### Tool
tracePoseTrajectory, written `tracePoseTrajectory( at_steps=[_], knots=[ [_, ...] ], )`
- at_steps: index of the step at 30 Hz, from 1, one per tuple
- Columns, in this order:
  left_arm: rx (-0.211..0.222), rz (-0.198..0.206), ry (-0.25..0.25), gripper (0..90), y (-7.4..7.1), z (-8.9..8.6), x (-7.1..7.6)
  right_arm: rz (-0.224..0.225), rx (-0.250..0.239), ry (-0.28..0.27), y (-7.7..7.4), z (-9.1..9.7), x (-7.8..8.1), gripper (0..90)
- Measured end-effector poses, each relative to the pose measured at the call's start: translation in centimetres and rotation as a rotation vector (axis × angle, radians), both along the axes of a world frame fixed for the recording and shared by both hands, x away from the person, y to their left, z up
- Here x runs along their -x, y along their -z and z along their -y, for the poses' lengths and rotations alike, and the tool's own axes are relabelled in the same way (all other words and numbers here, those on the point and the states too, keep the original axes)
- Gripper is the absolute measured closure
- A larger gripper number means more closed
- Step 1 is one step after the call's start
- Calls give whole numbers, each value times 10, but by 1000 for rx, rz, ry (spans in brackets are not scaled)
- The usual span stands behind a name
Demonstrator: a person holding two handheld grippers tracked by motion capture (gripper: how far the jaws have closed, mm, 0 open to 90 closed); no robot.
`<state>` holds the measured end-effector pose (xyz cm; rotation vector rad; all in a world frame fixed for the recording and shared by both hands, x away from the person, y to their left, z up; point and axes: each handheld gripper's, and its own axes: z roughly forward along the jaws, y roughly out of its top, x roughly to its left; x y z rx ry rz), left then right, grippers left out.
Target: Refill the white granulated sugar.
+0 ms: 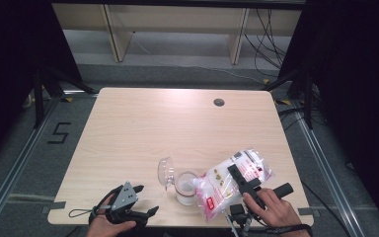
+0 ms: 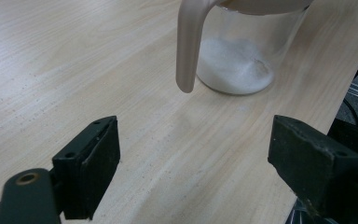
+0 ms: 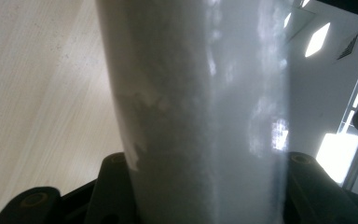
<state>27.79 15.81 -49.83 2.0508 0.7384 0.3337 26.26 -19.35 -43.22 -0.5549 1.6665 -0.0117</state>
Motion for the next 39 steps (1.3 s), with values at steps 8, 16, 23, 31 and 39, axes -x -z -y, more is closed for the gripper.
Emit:
tracePoseTrajectory(
  at_steps=[8,16,23,31,39],
  knots=[
    [-9,0,-5,164,0,-1,0,9,-6,-7,0,0,0,577],
    [33,7,-19,163,-1,0,1,16,-14,-7,1,0,1,581],
    [3,17,-23,163,-2,-1,1,0,-25,4,5,0,0,585],
    [20,16,-32,163,-2,0,1,-34,-64,49,8,2,2,588],
    [22,9,-28,163,-1,2,1,-7,-37,-3,5,0,1,591]
  ],
)
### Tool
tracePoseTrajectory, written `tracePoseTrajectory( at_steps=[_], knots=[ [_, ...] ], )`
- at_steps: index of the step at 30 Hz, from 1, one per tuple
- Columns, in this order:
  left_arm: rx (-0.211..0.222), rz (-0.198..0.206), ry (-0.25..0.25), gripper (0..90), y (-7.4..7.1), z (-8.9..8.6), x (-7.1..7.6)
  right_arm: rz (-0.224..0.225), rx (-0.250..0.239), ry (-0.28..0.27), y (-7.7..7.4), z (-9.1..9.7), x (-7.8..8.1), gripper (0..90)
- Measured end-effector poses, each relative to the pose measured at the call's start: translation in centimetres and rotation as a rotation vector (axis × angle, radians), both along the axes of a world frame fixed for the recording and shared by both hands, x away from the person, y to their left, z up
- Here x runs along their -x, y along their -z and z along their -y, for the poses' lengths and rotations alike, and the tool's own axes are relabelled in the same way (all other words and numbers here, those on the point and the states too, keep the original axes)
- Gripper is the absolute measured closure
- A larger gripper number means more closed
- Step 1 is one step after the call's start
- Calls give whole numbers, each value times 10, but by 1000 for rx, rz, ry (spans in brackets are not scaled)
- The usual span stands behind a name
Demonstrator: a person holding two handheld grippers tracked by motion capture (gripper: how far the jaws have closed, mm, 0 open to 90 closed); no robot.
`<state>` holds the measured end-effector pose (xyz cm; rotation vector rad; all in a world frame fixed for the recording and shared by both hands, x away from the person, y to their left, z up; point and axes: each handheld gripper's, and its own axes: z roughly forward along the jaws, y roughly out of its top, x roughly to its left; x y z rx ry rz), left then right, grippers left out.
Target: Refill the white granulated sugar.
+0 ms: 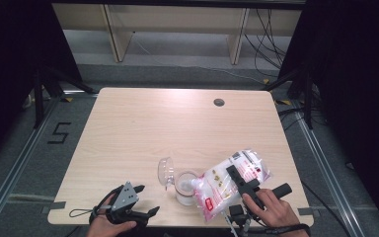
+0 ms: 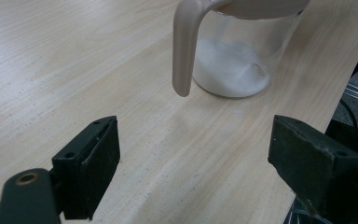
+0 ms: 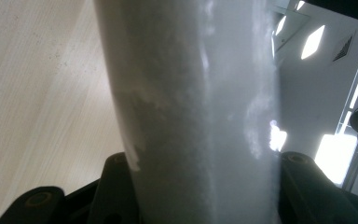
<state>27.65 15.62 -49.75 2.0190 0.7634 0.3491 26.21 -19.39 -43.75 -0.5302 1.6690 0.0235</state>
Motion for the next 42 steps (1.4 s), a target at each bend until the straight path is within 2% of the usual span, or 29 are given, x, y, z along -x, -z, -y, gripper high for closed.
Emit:
tracePoseTrajectory(
  at_steps=[2,3,5,6,9,12,14,17,20,25,26,27,29,30,36,39,40,41,42],
  knots=[
    [17,-20,6,163,1,0,0,10,21,-18,-2,-1,0,592],
    [-26,-2,9,163,-1,-2,-1,14,32,-30,-3,-2,-1,592],
    [-18,-1,8,163,0,-2,-1,12,29,-29,-2,-2,0,593],
    [11,-16,3,164,0,0,0,6,17,-14,-1,-2,0,593],
    [-2,4,0,163,0,0,0,0,25,-8,-2,-2,1,594],
    [8,-8,-5,163,0,1,0,9,38,-19,-4,-3,0,595],
    [7,-7,-4,163,0,1,0,7,16,-9,-2,-1,1,596],
    [6,-4,-5,163,0,0,0,1,26,0,-2,-2,1,597],
    [7,-5,-5,163,0,0,0,10,24,-17,-2,-3,1,597],
    [6,-5,-6,163,0,0,0,-1,0,-6,-1,-1,1,600],
    [6,-5,-5,163,0,0,0,12,28,-25,-3,-2,0,600],
    [6,-5,-5,163,0,0,0,8,35,-17,-4,-3,0,601],
    [6,-5,-6,163,0,0,0,16,29,-27,-4,-2,0,601],
    [5,-4,-6,164,0,0,0,5,5,-7,-2,-1,1,602],
    [16,-10,-7,163,0,1,0,2,1,-9,-2,0,0,604],
    [0,-7,3,164,-1,-1,0,1,2,-11,-2,0,0,604],
    [-12,15,8,163,-1,-1,-1,1,5,-13,-3,0,0,605],
    [20,-27,7,163,0,1,0,1,1,-11,-2,0,0,605],
    [25,-21,2,163,1,1,0,0,2,-12,-3,-1,0,605]
  ],
)
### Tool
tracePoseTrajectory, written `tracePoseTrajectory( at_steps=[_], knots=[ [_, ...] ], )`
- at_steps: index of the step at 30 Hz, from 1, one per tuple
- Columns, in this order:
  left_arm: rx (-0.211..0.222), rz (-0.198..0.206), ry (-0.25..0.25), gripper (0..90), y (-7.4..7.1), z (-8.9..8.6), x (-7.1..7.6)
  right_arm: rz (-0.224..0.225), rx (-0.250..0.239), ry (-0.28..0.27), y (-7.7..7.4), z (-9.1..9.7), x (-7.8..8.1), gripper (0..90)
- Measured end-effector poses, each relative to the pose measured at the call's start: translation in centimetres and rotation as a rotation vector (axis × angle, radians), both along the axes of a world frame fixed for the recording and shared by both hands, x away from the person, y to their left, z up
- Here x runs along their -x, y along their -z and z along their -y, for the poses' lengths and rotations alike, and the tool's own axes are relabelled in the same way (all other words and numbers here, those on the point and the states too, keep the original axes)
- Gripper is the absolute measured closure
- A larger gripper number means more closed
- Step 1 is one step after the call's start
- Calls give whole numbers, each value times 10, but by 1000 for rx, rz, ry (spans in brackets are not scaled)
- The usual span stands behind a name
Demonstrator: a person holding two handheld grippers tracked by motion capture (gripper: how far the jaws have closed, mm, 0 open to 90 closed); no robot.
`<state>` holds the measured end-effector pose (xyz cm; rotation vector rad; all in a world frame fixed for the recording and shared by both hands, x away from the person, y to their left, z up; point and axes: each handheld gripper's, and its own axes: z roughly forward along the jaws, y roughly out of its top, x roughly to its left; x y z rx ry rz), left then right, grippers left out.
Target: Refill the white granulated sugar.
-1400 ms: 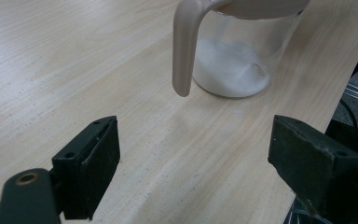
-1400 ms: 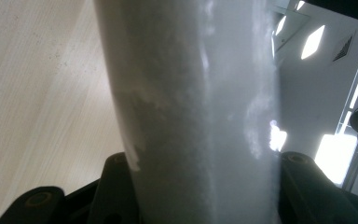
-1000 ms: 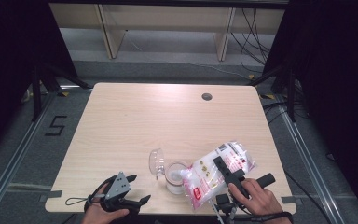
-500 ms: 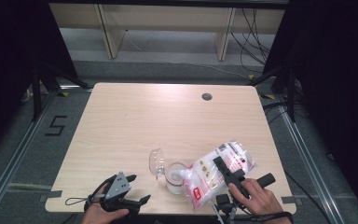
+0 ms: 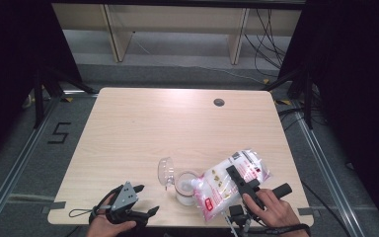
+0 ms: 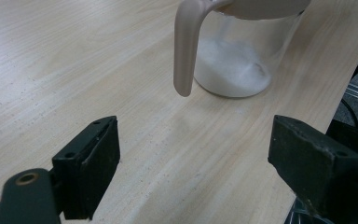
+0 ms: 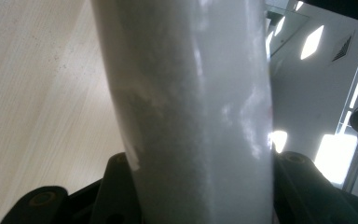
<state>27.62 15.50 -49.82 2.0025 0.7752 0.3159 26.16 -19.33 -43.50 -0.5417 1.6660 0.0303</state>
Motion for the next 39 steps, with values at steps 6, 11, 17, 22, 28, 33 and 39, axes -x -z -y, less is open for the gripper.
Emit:
tracePoseTrajectory(
  at_steps=[6,11,17,22,28,33,39],
  knots=[
    [-15,0,5,163,-1,-1,0,-2,-1,1,0,0,0,607],
    [-4,-3,3,163,0,0,0,0,1,-1,0,0,0,608],
    [-47,46,2,164,-3,-4,-2,5,3,-1,0,0,0,610],
    [-33,21,-15,164,-2,-3,0,15,8,-12,-1,-1,0,612],
    [-20,23,-8,164,0,-2,-1,17,4,-25,-2,-2,0,613],
    [-7,0,-3,164,0,-2,0,19,10,-23,-3,-1,1,615],
    [-28,15,-12,164,-2,-4,-1,16,10,-20,-3,-1,1,615]
  ],
)
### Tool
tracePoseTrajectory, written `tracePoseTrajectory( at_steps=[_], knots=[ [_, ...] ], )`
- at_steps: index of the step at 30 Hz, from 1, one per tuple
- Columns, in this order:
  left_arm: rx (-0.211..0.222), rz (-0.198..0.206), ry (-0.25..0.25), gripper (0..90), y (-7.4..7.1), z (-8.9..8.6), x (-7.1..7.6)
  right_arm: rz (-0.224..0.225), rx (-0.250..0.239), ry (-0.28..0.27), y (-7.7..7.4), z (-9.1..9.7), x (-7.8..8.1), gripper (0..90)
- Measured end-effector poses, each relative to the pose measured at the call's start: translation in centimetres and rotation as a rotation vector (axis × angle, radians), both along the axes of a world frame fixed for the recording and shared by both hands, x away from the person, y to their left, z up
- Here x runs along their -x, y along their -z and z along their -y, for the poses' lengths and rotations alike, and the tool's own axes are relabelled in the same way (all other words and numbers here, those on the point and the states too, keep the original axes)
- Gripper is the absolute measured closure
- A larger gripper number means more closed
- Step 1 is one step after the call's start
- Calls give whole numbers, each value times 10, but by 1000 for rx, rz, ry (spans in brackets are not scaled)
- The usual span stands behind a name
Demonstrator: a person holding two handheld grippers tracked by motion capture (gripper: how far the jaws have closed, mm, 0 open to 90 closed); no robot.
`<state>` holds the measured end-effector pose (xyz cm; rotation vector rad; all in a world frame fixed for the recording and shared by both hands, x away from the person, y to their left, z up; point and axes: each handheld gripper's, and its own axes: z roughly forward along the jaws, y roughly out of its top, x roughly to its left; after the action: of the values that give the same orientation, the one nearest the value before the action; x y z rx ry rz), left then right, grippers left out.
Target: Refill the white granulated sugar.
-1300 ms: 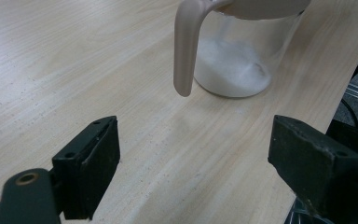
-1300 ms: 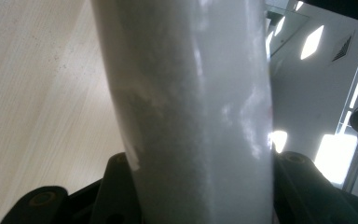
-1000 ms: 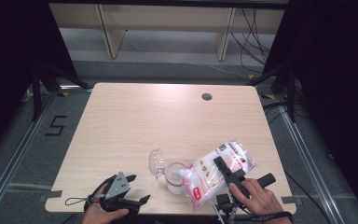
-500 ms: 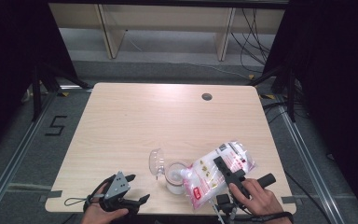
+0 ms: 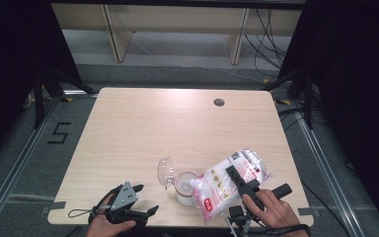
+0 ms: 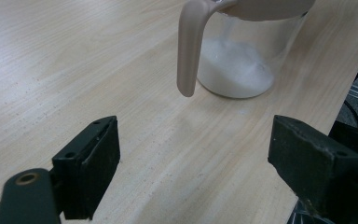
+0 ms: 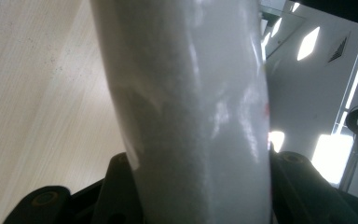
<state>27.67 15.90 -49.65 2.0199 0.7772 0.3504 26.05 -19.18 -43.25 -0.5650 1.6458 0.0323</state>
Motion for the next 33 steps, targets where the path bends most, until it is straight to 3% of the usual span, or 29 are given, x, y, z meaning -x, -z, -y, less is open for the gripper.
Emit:
tracePoseTrajectory(
  at_steps=[2,8,10,12,15,16,20,21,23,24,26,28,30,33],
  knots=[
    [-14,7,3,164,0,-1,-1,-2,-16,10,0,0,0,615],
    [13,-6,4,164,0,0,-1,6,-9,-6,-2,0,0,616],
    [-14,6,-3,164,-1,-1,-1,-4,-27,6,-1,2,1,616],
    [-7,5,0,164,-1,-1,-1,10,-4,-7,-3,0,1,616],
    [-30,18,25,164,-1,-3,-3,10,1,-11,-3,0,0,616],
    [-4,14,19,164,0,-1,-2,5,-5,-4,-2,0,1,616],
    [-43,25,18,164,-2,-3,-3,-5,-29,8,1,1,1,616],
    [-19,19,11,164,-1,-2,-2,6,-14,0,0,0,1,616],
    [-18,21,20,164,-1,-2,-2,3,-4,-1,-1,0,1,616],
    [-1,-1,-1,164,-1,-1,0,6,1,-6,-1,0,0,616],
    [-18,28,20,164,-2,-2,-2,7,2,-5,-2,0,0,616],
    [-22,27,19,164,-2,-3,-2,9,4,-4,-2,0,0,616],
    [2,7,0,164,-1,-1,-1,0,-10,10,-1,1,1,617],
    [-18,33,13,164,-2,-3,-2,2,-8,14,-1,2,1,617]
  ],
)
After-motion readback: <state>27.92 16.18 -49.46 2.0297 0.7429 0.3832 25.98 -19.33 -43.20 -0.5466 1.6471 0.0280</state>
